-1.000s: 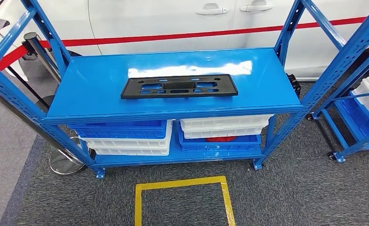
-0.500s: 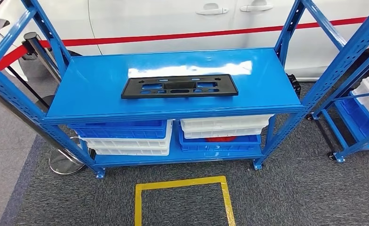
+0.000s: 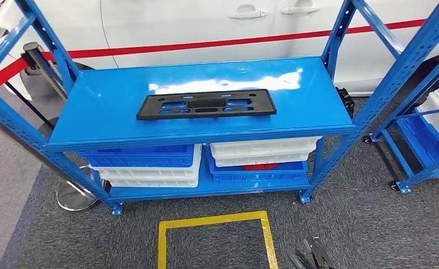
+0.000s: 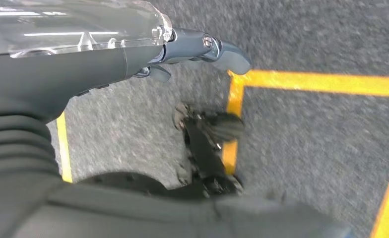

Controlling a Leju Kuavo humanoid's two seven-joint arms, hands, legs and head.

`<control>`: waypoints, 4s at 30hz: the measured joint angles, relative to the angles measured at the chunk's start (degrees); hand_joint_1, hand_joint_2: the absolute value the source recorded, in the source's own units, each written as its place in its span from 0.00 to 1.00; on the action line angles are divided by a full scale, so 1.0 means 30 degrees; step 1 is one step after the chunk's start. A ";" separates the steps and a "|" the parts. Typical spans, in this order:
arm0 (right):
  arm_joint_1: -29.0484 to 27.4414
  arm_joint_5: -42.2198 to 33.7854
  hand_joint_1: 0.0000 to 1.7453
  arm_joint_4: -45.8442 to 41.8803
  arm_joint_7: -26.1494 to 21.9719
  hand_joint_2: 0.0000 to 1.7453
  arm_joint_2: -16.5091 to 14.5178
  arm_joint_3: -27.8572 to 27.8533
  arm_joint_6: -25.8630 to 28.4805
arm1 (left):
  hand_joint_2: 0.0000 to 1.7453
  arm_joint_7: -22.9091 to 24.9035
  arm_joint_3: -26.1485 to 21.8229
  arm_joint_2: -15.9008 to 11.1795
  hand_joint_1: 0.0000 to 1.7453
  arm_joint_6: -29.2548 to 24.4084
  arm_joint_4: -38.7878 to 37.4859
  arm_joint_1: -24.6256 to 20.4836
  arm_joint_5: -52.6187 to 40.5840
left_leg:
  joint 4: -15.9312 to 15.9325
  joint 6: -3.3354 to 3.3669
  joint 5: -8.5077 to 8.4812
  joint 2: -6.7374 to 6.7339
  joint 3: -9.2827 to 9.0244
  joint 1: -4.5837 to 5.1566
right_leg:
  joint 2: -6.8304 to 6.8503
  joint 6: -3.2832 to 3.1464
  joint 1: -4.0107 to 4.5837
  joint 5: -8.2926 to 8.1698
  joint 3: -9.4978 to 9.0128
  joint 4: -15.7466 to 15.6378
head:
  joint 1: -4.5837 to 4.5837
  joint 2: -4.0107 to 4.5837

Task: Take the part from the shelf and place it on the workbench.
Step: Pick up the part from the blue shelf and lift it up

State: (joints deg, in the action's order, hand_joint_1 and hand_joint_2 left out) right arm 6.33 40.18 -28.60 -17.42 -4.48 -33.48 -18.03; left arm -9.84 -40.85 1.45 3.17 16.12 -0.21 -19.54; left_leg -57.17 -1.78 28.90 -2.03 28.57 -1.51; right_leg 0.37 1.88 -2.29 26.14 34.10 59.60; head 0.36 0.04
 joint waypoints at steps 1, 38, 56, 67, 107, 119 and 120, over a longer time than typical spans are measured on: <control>0.0020 -0.0343 0.00 -0.0572 -0.0178 0.00 0.0002 0.0342 -0.0134 | 0.00 -0.0013 -0.0113 0.0036 0.00 0.0002 -0.0027 -0.0030 -0.0033 | 0.0034 -0.0088 0.0022 0.0003 -0.0020 -0.0040 | -0.0036 -0.0187 0.0006 0.0030 0.0039 0.0055 | 0.0040 0.0000; 0.1851 -1.1639 0.00 -2.2044 -0.5927 0.00 -0.0160 1.2449 -0.5655 | 0.00 -0.0355 -0.4755 0.1089 0.00 -0.0319 -0.0725 -0.0654 -0.0754 | -0.5551 0.0248 0.1118 0.0554 0.3906 0.0345 | -0.0176 -0.1186 0.0673 0.1054 -0.1655 -0.0696 | 0.0184 0.0000; 0.1679 -1.4664 0.00 -2.7618 -0.7588 0.00 0.0146 1.5775 -0.6691 | 0.00 -0.0798 -0.6170 0.1295 0.00 -0.0779 -0.0929 -0.0755 -0.1554 | 0.0232 0.1183 0.0111 0.0751 -0.0670 0.0447 | -0.0277 -0.0153 0.0509 0.3197 0.2281 0.3768 | 0.0079 -0.0002; 0.1254 -1.5482 0.00 -2.8124 -0.6657 0.00 0.0421 1.6035 -0.6079 | 0.00 -0.0738 -0.6130 0.1309 0.00 -0.0949 -0.0993 -0.0957 -0.1614 | -0.3431 0.0294 0.2621 0.0784 -0.0102 0.0455 | -0.0270 -0.1263 0.0660 -0.1523 0.1660 -0.0182 | 0.0100 0.0000; 0.7412 -0.0998 0.00 -1.1319 -0.4176 1.00 -0.1235 2.8385 0.6333 | 0.00 0.0393 -0.5865 0.1763 0.00 -0.1973 -0.1004 -0.0711 -0.2652 | -0.0443 0.0368 -0.0821 0.0746 0.1410 0.0302 | -0.0258 -0.0764 0.0725 -0.0267 0.0249 -0.0204 | 0.0042 0.0000; 0.7662 0.3093 0.00 -1.1457 -0.1126 1.00 -0.1481 2.9798 0.9797 | 0.00 0.0311 -0.6108 0.1849 0.00 -0.2020 -0.1004 -0.0691 -0.3199 | -0.0345 0.0994 -0.0975 0.0743 0.1385 0.0423 | -0.0204 -0.0687 0.0729 0.0253 0.0757 0.1382 | 0.0035 0.0000; 0.7737 0.3420 0.00 -1.1369 -0.0883 1.00 -0.1505 2.9836 1.0009 | 0.00 0.0280 -0.6128 0.1850 0.00 -0.2002 -0.1004 -0.0692 -0.3253 | -0.0359 0.0931 -0.0962 0.0748 0.1403 0.0444 | -0.0188 -0.0774 0.0786 -0.0020 0.0305 0.0450 | 0.0037 0.0000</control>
State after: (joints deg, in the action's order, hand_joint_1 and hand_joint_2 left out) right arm 29.54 50.44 -62.71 -20.07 -8.99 56.03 12.00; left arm -8.99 -59.23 7.00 -2.83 13.11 -2.29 -29.30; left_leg -58.24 1.01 26.02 0.22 32.77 -0.18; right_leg -0.19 -0.44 0.07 26.08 35.01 60.95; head 0.47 0.04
